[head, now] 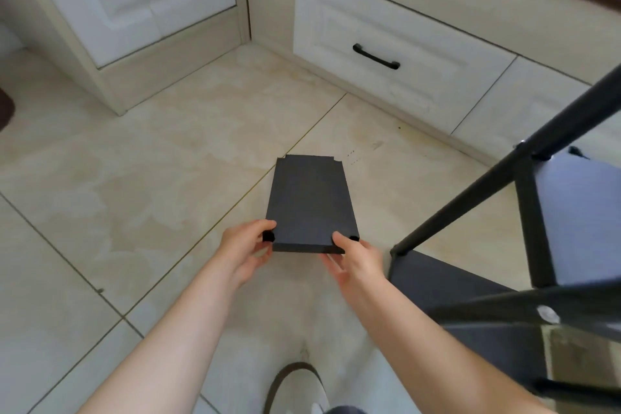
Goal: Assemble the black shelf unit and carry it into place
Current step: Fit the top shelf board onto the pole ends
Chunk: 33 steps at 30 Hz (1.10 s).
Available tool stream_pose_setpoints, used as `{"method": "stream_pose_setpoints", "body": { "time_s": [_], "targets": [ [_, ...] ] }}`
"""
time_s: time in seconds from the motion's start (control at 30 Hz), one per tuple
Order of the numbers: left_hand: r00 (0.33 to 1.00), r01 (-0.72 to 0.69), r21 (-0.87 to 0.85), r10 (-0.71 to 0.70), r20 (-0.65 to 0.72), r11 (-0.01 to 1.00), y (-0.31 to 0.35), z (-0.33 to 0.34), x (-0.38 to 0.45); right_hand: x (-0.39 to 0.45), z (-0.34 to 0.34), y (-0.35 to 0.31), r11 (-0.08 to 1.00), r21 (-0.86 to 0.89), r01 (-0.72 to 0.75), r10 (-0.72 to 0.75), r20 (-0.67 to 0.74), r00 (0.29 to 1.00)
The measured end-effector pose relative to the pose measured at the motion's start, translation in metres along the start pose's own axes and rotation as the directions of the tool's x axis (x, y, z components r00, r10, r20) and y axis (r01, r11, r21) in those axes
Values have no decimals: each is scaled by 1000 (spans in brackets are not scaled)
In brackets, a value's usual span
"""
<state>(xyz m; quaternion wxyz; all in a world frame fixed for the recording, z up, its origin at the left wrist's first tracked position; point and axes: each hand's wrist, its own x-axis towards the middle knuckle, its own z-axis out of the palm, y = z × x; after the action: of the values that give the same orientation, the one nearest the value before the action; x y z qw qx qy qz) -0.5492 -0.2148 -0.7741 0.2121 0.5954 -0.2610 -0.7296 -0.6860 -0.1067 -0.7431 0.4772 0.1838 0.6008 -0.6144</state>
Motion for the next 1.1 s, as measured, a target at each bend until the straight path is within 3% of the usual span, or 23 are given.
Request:
{"method": "stream_pose_setpoints", "body": {
  "time_s": [0.13, 0.27, 0.37, 0.5, 0.7, 0.9, 1.0, 1.1],
  "targets": [
    [999, 47, -86, -47, 2, 995, 0, -25, -36, -46, 8, -13, 996, -84, 38, -34, 52, 998],
    [995, 41, -152, -26, 97, 988, 19, -33, -84, -104, 12, -34, 984, -153, 94, -67, 174, 983],
    [975, -6, -196, 49, 217, 981, 39, -35, -124, -153, 13, -53, 976, -176, 128, -76, 274, 959],
    [945, -144, -252, 208, 251, 957, 78, -37, -182, -219, 18, -85, 956, -210, 204, -110, 390, 914],
    [891, -289, -352, 385, 242, 890, 135, -26, -273, -314, 12, -145, 923, -191, 334, -190, 528, 827],
    [850, -349, -456, 482, 213, 818, 170, 1, -369, -402, -18, -210, 836, -114, 537, -353, 637, 685],
    [789, -312, -549, 533, 305, 776, 173, 28, -425, -432, -48, -249, 809, -3, 588, -460, 620, 636],
    [688, -274, -613, 596, 413, 741, 165, 59, -474, -450, -84, -282, 812, 63, 580, -505, 574, 645]
  ]
}}
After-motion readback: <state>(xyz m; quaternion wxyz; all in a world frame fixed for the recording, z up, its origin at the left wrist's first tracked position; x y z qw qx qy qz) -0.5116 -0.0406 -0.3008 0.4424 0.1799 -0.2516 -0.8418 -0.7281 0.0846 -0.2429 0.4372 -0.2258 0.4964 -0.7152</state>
